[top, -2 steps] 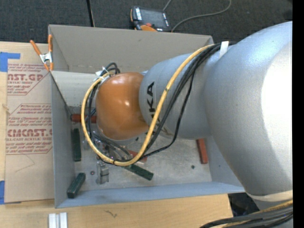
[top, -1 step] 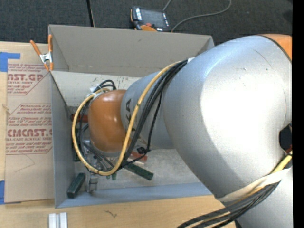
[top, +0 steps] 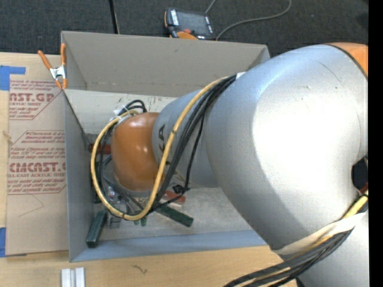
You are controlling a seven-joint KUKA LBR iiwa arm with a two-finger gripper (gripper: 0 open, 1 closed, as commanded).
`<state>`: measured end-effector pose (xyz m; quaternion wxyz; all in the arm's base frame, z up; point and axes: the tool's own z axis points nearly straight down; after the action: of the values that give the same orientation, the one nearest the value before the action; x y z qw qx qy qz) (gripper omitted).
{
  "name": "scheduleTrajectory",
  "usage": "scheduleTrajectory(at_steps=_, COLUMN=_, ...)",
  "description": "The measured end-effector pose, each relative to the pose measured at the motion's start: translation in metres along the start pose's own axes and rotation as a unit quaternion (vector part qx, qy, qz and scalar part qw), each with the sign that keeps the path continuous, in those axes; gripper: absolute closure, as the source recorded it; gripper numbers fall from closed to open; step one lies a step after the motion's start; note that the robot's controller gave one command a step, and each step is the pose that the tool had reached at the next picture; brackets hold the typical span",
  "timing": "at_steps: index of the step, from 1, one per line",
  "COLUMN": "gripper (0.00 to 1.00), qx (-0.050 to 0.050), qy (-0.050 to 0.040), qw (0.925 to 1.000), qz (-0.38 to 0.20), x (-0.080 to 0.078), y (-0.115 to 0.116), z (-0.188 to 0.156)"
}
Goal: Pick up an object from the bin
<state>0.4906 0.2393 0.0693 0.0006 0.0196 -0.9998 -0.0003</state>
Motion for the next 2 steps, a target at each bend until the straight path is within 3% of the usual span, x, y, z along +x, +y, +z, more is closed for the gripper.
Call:
scheduleTrajectory(at_steps=1, gripper=1.00, qx=-0.002, qy=-0.0053, qw=0.9996, qz=0.027, x=-0.021, y=-0.017, z=-0.147)
scheduleTrajectory(at_steps=2, gripper=1.00, qx=0.001, qy=0.0007, qw=0.9828, qz=-0.184, x=0.001, y=-0.024, z=-0.101)
